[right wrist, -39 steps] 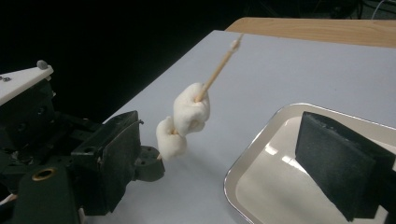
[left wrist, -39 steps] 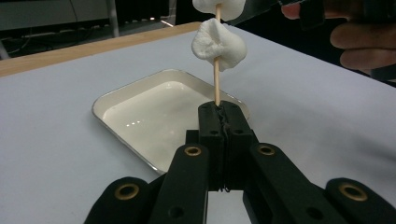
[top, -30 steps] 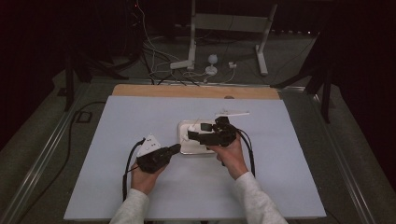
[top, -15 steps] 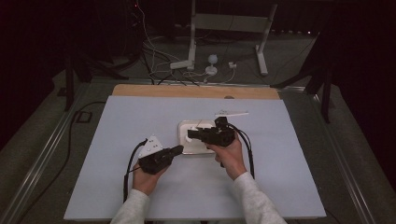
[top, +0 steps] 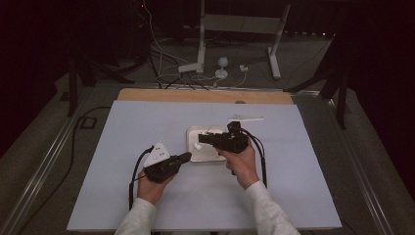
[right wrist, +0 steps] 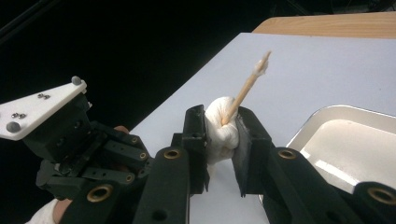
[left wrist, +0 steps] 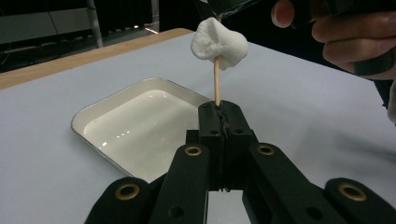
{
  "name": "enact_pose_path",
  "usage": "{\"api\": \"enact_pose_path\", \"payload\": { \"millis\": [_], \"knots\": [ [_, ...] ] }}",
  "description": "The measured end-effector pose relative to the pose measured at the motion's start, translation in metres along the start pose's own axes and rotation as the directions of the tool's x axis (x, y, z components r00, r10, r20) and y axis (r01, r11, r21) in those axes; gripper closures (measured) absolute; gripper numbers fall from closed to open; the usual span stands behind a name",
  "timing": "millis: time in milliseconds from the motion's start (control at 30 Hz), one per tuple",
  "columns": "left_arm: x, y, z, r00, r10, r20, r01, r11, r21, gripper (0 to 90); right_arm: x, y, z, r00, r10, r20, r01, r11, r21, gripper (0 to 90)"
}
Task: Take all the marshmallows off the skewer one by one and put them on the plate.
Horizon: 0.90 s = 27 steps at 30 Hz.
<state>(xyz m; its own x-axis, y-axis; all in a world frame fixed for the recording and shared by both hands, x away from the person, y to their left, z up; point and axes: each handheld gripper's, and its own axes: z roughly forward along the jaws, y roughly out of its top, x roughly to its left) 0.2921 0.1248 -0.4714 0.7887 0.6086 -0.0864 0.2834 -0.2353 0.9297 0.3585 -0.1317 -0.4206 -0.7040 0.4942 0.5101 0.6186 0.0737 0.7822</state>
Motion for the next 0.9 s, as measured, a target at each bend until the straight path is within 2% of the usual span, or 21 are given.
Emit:
{"api": "enact_pose_path", "payload": {
  "millis": [367, 467, 533, 600, 900],
  "knots": [
    [0.002, -0.001, -0.001, 0.9993, 0.034, -0.014, -0.033, 0.9992, 0.021, 90.0, 0.000, 0.005, -0.006, 0.9999, 0.010, 0.004, -0.010, 0.9997, -0.025, 77.7],
    [0.003, -0.003, -0.002, 0.9996, 0.026, -0.008, -0.026, 0.9995, 0.016, 90.0, -0.002, 0.011, -0.016, 0.9996, 0.027, 0.008, -0.026, 0.9977, -0.063, 77.9],
    [0.001, -0.001, -0.001, 0.9989, 0.046, -0.012, -0.045, 0.9987, 0.022, 90.0, -0.003, 0.014, -0.020, 0.9998, 0.011, 0.017, -0.011, 0.9985, -0.053, 77.9],
    [0.000, -0.001, 0.000, 0.9989, 0.045, -0.008, -0.045, 0.9988, 0.019, 90.0, -0.001, 0.016, -0.022, 0.9996, -0.007, 0.027, 0.008, 0.9990, -0.045, 77.8],
    [0.002, -0.001, -0.003, 0.9965, 0.078, -0.029, -0.077, 0.9965, 0.032, 90.0, -0.003, 0.019, -0.024, 0.9997, 0.003, 0.025, -0.002, 0.9983, -0.058, 77.7]
  ]
}}
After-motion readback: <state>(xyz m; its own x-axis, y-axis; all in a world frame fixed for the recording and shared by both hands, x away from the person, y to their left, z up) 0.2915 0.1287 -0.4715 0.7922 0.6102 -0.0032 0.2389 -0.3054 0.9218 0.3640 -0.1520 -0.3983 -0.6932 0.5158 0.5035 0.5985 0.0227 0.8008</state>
